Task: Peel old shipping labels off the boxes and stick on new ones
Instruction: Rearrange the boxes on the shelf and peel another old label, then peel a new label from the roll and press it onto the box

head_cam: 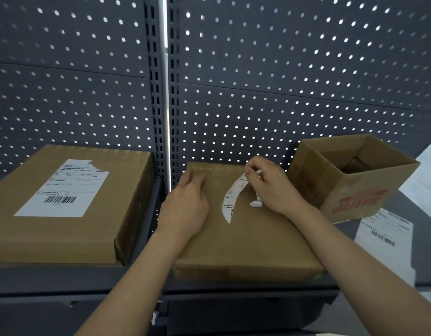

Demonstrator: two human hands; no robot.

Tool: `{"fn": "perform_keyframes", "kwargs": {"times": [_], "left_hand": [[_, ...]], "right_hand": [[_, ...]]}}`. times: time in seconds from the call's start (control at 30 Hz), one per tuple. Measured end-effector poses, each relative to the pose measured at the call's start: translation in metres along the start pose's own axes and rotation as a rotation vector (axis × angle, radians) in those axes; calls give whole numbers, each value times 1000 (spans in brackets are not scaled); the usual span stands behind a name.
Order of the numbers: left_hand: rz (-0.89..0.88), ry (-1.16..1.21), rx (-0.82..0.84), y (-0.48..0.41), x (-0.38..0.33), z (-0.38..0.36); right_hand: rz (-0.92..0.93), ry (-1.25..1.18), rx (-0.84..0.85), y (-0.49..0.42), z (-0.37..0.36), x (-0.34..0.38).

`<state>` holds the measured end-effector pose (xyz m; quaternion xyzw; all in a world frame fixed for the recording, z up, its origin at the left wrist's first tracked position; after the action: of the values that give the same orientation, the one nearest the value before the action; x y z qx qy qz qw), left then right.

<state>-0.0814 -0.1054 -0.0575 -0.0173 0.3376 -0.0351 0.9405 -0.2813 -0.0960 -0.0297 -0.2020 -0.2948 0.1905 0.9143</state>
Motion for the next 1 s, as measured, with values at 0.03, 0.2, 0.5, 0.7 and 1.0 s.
{"fn": "perform_keyframes", "kwargs": {"times": [0.03,0.2,0.5,0.7,1.0], "left_hand": [[-1,-1,2,0,0,0],[3,-2,16,-1,0,0],[23,-3,30,0,-2,2],[24,-12,42,-2,-2,2],[17,-44,65,-2,1,4]], "right_hand": [[-19,-18,-7,0,0,2],[-52,-77,-25,-1,2,14],[-105,-274,-123,-5,4,28],[-167,-710,-328,-21,21,35],[-263,-631,-52,-5,7,12]]}}
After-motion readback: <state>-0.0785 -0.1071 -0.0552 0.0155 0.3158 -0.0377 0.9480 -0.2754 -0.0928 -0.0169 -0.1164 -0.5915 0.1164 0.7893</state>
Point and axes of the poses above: each hand's wrist, its own y-axis away from the middle knuckle, its own z-axis out of the back of the hand, x = y × z, the point moved 1 cm from there along -y, towards the middle knuckle, and after that the axes turned 13 degrees about z, right-handed, at the moved point
